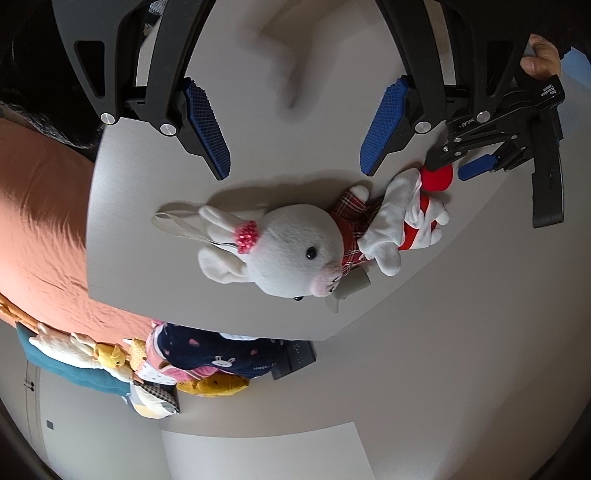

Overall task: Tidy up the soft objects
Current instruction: 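Grasp the red heart plush with the left gripper, then grasp the white glove puppet with the right gripper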

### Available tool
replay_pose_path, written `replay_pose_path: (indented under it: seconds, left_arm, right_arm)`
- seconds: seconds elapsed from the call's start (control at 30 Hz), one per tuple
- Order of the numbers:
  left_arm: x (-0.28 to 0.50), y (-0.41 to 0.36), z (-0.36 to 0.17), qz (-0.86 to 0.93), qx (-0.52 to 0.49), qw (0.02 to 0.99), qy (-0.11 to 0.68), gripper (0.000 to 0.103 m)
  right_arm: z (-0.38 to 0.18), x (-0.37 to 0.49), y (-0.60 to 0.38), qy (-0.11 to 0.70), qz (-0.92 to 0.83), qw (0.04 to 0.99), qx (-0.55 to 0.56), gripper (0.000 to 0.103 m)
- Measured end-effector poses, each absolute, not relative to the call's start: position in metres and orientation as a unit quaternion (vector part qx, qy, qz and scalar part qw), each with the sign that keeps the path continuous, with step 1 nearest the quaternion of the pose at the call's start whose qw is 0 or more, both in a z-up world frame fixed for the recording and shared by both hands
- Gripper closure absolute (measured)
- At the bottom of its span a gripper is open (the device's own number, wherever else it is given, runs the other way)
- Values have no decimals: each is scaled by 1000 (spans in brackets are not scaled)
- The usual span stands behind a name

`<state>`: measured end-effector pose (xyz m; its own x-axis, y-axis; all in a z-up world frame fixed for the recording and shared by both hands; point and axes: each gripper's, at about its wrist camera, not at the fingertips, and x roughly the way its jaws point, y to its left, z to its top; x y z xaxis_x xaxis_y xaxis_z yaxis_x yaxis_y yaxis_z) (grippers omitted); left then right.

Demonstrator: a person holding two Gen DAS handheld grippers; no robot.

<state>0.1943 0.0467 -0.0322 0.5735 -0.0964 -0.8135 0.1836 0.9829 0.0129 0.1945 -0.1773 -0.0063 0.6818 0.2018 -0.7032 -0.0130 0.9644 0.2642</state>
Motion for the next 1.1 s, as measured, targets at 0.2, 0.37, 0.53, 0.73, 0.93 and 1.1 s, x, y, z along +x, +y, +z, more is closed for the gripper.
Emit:
replay_pose_path:
  seconds: [0.2, 0.37, 0.53, 0.73, 0.93, 1.1]
  left_arm:
    - [201, 47, -35, -86, 48, 884, 457, 38]
    - [203, 48, -35, -83, 57, 886, 452, 55]
    - [205, 56, -33, -71, 50, 889, 450, 55]
    - [205, 73, -23, -32, 51, 890, 453, 55]
    - [201, 90, -16, -8, 49, 892, 448, 55]
    - [199, 104, -11, 3, 34, 894, 447, 55]
  right_arm:
    - [-12, 210, -166, 401, 64, 906, 118, 30]
    - [-13, 219, -155, 399, 74, 906, 117, 30]
    - [-11, 230, -138, 397, 93, 906, 116, 30]
    - [-13, 247, -118, 403, 115, 899, 122, 30]
    - [-21, 262, -105, 417, 122, 891, 130, 30]
    - [-21, 276, -93, 417, 121, 892, 129, 31]
